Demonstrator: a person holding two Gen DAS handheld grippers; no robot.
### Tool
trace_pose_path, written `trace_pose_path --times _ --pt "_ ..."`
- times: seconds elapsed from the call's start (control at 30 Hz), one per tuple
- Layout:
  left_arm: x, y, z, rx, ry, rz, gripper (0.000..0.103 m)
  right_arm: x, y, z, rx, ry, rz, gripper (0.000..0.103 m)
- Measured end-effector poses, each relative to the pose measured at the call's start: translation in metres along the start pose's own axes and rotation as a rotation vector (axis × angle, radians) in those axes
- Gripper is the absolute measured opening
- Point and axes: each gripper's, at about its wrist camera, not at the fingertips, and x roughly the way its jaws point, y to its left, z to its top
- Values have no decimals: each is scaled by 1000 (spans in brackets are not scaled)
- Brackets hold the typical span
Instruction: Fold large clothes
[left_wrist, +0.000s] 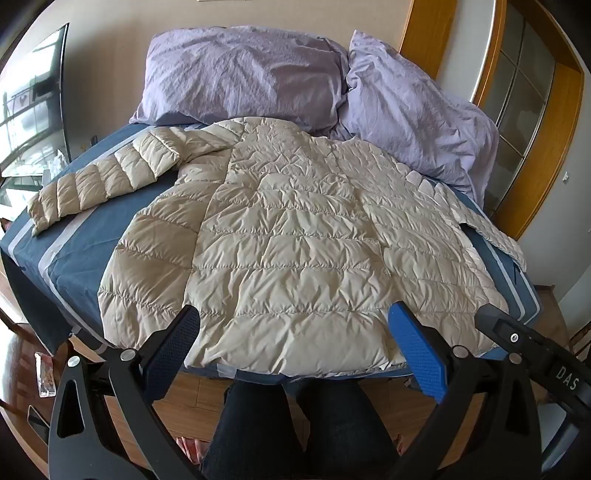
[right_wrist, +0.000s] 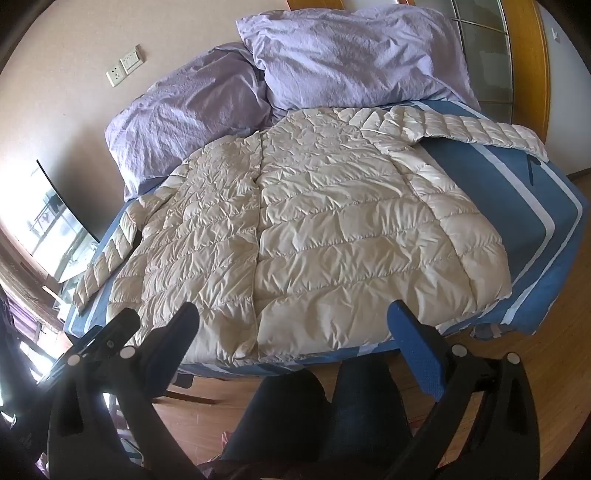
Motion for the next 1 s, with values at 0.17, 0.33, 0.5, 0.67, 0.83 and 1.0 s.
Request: trace_pose_path --times 0.17,0.33,0.5,0.67,0.83,1.0 --pt "0 0 0 -3 0 -1 102 0 1 0 0 1 0 101" --pt "-1 0 0 -7 0 1 102 1 2 -1 0 0 -5 101" --pt "0 0 0 -4 4 -3 102 0 -1 2 -2 -2 -9 101" --pt "0 0 0 -6 5 -4 102 1 0 1 -2 -2 -11 101" --pt "0 0 0 -6 6 -5 102 1 -1 2 -3 -1 -12 101" --pt "0 0 0 -7 7 -5 102 1 -1 1 -4 -1 -13 101"
